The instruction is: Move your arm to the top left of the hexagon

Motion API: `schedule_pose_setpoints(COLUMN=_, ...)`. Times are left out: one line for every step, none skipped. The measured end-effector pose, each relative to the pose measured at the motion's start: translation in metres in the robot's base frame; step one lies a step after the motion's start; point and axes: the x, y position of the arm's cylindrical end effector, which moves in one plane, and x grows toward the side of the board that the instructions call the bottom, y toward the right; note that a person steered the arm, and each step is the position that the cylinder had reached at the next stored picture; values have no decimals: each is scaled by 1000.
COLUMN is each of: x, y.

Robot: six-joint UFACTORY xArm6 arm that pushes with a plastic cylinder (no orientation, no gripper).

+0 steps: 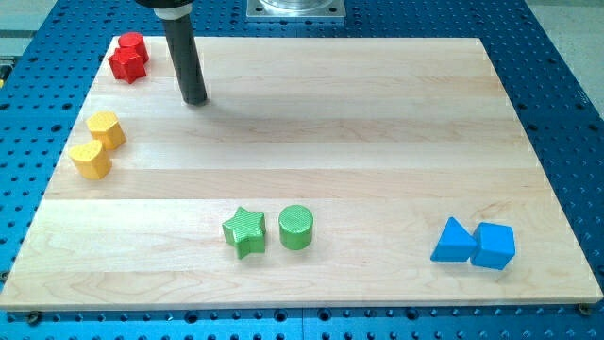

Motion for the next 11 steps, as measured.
schedule_pose_setpoints(x=0, y=0)
schedule_pose_setpoints(x=1, y=-33)
schedule_pose_setpoints(x=3, y=-71)
schedule_pose_setpoints(x=16, y=-104)
schedule_pose_setpoints(x=18, y=-110)
schedule_pose_setpoints(x=30, y=-136)
schedule_pose_setpoints(x=27, y=-154)
schedule_pose_setpoints(x=20, y=-157)
schedule_pose_setpoints(x=20, y=-157)
schedule_pose_setpoints(x=21, y=-156)
schedule_pose_setpoints(x=21, y=-154)
